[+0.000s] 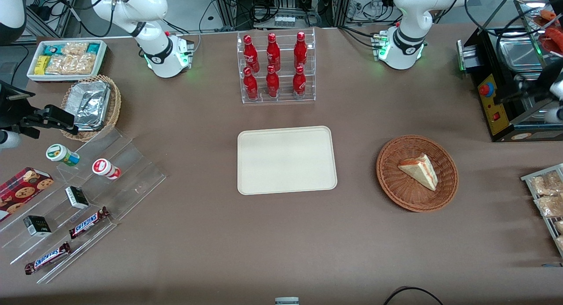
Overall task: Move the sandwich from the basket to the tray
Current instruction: 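Move the left gripper over the wrapped sandwich in the wicker basket, then lower the left gripper and close it on the sandwich's crust edge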
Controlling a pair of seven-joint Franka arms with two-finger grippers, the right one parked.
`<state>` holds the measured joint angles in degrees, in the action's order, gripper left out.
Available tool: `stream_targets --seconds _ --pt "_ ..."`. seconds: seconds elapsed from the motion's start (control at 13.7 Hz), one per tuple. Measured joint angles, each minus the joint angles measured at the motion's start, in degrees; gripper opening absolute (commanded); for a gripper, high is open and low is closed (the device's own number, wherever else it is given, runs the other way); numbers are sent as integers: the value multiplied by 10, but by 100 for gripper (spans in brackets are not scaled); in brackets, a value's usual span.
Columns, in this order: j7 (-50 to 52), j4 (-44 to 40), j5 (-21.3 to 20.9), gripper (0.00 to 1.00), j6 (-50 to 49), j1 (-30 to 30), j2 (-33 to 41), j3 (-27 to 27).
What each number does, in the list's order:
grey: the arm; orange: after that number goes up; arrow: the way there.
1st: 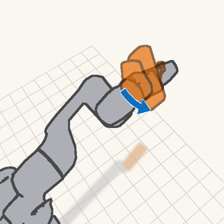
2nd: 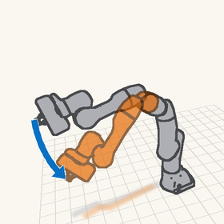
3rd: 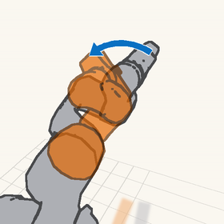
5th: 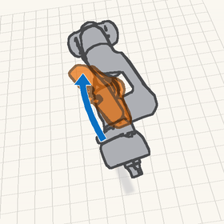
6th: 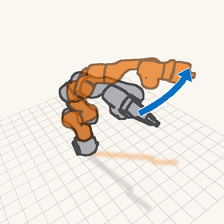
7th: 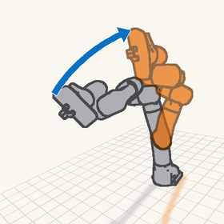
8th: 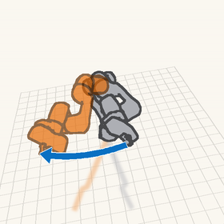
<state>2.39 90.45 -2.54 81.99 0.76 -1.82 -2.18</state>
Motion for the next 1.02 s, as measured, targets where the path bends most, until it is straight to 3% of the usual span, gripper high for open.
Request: stream_targets --seconds 0.29,0.73,1.02 --pt "101 102 0 100 144 -9 -20 0" --pt "382 282 0 100 390 -59 -29 3" --pt "484 376 1 100 530 -65 -34 3"
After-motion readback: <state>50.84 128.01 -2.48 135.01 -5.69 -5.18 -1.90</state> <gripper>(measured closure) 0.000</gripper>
